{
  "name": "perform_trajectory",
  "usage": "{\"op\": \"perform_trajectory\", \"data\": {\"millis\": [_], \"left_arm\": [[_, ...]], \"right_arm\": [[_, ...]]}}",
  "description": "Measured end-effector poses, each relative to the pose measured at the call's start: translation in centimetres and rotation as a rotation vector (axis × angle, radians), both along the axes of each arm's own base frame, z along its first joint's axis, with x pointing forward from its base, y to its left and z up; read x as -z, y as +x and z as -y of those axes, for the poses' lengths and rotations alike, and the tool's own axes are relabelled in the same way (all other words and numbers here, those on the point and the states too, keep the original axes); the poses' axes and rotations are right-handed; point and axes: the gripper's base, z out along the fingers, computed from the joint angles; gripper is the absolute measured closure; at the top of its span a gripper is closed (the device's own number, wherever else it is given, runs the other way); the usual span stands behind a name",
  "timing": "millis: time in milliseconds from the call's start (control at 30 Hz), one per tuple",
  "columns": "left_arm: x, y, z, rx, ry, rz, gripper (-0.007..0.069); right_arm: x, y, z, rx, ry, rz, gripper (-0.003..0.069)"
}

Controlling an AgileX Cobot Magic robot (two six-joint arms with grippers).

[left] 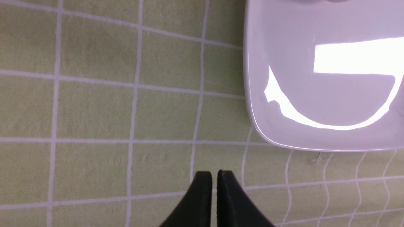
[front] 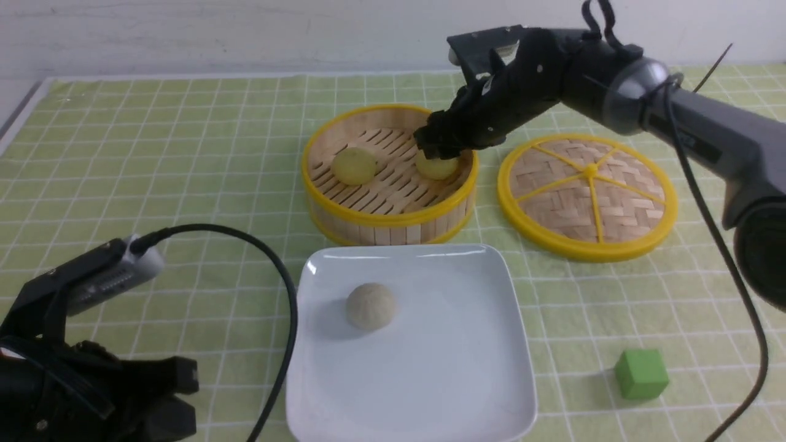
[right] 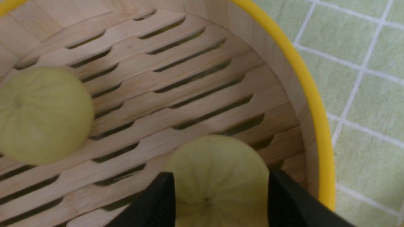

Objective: Put the steamed buns into the plate on the green tablecloth.
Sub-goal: 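Reach toward a bun in the bamboo steamer with the right gripper, then move the steamed bun from the bamboo steamer onto the white plate with the right gripper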

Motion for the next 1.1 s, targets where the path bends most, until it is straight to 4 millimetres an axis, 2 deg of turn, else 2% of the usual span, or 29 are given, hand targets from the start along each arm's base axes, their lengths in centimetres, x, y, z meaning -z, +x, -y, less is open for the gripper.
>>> {"op": "perform_trajectory", "data": {"millis": [67,133,167,200,233,267,333,367,400,433,467,533,600,633,700,833,867,900,933,967,1000,1033,1067,1100], "left_arm": [[0.0,0.0,0.0,0.0,0.0,0.0,0.0569],[0.0,0.0,0.0,0.0,0.0,0.0,0.0563],[0.0,0.0,0.0,0.0,0.001,0.001,0.0562],[0.0,0.0,0.0,0.0,0.001,0.001,0.0559],[0.0,0.0,0.0,0.0,0.001,0.001,0.0558],[0.0,0.0,0.0,0.001,0.002,0.001,0.0556],[0.0,0.0,-0.1,0.004,0.01,0.002,0.0554],[0.0,0.0,-0.1,0.006,0.016,0.002,0.0552],[0.0,0.0,-0.1,0.006,0.017,0.002,0.0552],[0.0,0.0,-0.1,0.007,0.019,0.002,0.0551],[0.0,0.0,-0.1,0.008,0.022,0.003,0.0549],[0.1,0.0,-0.2,0.011,0.03,0.003,0.0544],[0.1,0.0,-0.2,0.012,0.032,0.003,0.054],[0.1,0.0,-0.2,0.013,0.033,0.003,0.0538],[0.1,0.0,-0.2,0.013,0.033,0.003,0.0536],[0.1,0.0,-0.2,0.013,0.037,0.006,0.0532],[0.1,0.0,-0.2,0.013,0.037,0.006,0.0531],[0.1,0.1,-0.3,0.01,0.039,0.014,0.0528],[0.0,0.1,-0.3,0.006,0.04,0.021,0.0526],[0.0,0.2,-0.3,0.006,0.04,0.022,0.0525],[0.0,0.3,-0.3,0.002,0.044,0.033,0.0521],[0.0,0.3,-0.3,0.0,0.044,0.037,0.0519],[-0.1,0.4,-0.4,-0.005,0.046,0.047,0.0516],[-0.1,0.4,-0.4,-0.007,0.046,0.051,0.0514]], "right_arm": [[0.5,0.1,-0.1,0.003,0.003,0.002,0.0317],[0.5,0.0,-0.1,-0.003,-0.002,-0.014,0.046],[0.5,0.0,-0.1,-0.003,-0.002,-0.015,0.0473],[-0.1,-0.3,-0.1,-0.009,-0.004,-0.026,0.0568],[-0.8,-0.6,0.0,-0.015,-0.003,-0.034,0.0617],[-1.4,-0.9,0.0,-0.023,-0.007,-0.045,0.0637],[-4.0,-2.0,0.3,-0.049,-0.016,-0.053,0.0644],[-6.1,-2.7,0.6,-0.068,-0.018,-0.033,0.0644],[-6.5,-2.9,0.7,-0.073,-0.021,-0.035,0.0644],[-8.1,-3.6,0.9,-0.089,-0.029,-0.021,0.0644],[-11.3,-5.0,1.5,-0.116,-0.04,0.008,0.0644],[-14.5,-7.1,2.2,-0.146,-0.058,0.004,0.0644],[-16.2,-8.8,2.8,-0.172,-0.071,-0.038,0.0644],[-16.2,-9.4,2.9,-0.187,-0.072,-0.076,0.0644],[-15.0,-10.8,2.7,-0.228,-0.083,-0.179,0.0643],[-9.8,-13.7,0.3,-0.305,-0.099,-0.327,0.0641],[-9.4,-13.9,0.1,-0.307,-0.101,-0.331,0.0641],[-6.8,-15.1,-1.0,-0.309,-0.096,-0.367,0.0641],[-5.4,-15.7,-1.5,-0.305,-0.09,-0.379,0.0641],[-5.4,-15.8,-1.7,-0.308,-0.089,-0.38,0.064],[-3.6,-16.5,-2.2,-0.294,-0.086,-0.377,0.0639],[-3.1,-16.6,-2.5,-0.289,-0.082,-0.366,0.0638],[-1.3,-17.0,-2.7,-0.27,-0.083,-0.351,0.0634],[-0.8,-17.1,-2.9,-0.264,-0.082,-0.342,0.0629]]}}
